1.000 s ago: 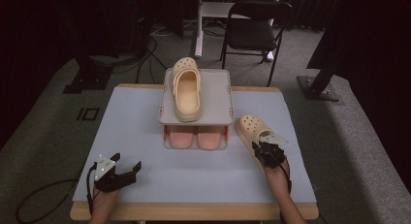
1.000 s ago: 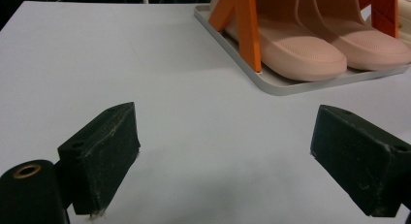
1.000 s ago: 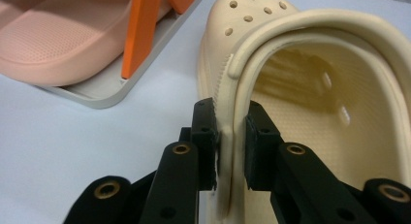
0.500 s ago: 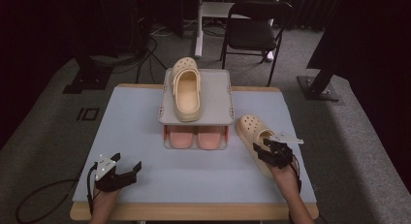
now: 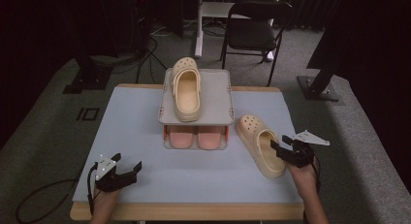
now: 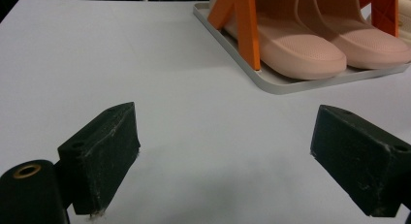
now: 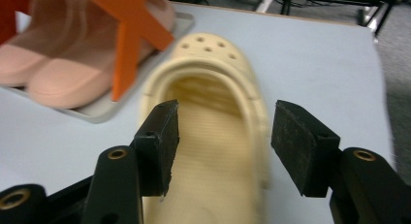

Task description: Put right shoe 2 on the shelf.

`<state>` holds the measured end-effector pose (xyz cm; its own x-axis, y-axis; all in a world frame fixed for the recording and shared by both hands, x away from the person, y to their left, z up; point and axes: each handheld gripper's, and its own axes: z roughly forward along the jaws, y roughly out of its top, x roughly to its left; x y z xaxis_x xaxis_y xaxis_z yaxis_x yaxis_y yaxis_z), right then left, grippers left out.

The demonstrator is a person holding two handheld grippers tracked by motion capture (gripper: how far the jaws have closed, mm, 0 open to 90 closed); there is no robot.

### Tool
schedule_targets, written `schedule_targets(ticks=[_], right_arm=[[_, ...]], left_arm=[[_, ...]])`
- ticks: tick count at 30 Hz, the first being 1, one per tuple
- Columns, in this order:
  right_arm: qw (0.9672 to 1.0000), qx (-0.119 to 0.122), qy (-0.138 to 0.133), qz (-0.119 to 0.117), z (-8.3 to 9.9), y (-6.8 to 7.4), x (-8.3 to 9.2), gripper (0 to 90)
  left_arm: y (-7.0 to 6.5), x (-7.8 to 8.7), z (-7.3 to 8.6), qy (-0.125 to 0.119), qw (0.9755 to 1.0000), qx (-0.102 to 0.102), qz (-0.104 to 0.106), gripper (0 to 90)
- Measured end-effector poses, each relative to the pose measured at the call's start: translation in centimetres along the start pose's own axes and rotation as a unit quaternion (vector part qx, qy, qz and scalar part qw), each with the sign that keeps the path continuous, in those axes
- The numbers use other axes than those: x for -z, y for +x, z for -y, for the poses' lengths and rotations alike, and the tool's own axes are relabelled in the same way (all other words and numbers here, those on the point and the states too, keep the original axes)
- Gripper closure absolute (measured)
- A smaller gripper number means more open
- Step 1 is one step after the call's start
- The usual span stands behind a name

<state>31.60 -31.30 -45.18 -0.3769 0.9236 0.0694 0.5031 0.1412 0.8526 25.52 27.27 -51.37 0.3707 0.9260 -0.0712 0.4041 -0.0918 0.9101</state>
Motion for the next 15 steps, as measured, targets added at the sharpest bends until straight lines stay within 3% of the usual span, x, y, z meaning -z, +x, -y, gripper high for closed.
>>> schedule_targets(ticks=[5, 8, 15], right_arm=[[0.9997, -0.014, 0.004, 0.019, 0.5, -1.9, -0.5, 42.2], [0.9994, -0.028, 0.010, 0.019, 0.9, -2.7, -1.1, 42.1], [0.9991, -0.032, 0.027, 0.008, 1.6, -2.8, -2.9, 42.1]], left_arm=[[0.0, 0.0, 0.0, 0.001, 1.0000, 0.000, -0.001, 9.9], [0.0, -0.1, 0.0, 0.002, 1.0000, 0.000, 0.000, 9.9], [0.0, -0.2, 0.0, 0.003, 1.0000, -0.001, 0.001, 9.9]])
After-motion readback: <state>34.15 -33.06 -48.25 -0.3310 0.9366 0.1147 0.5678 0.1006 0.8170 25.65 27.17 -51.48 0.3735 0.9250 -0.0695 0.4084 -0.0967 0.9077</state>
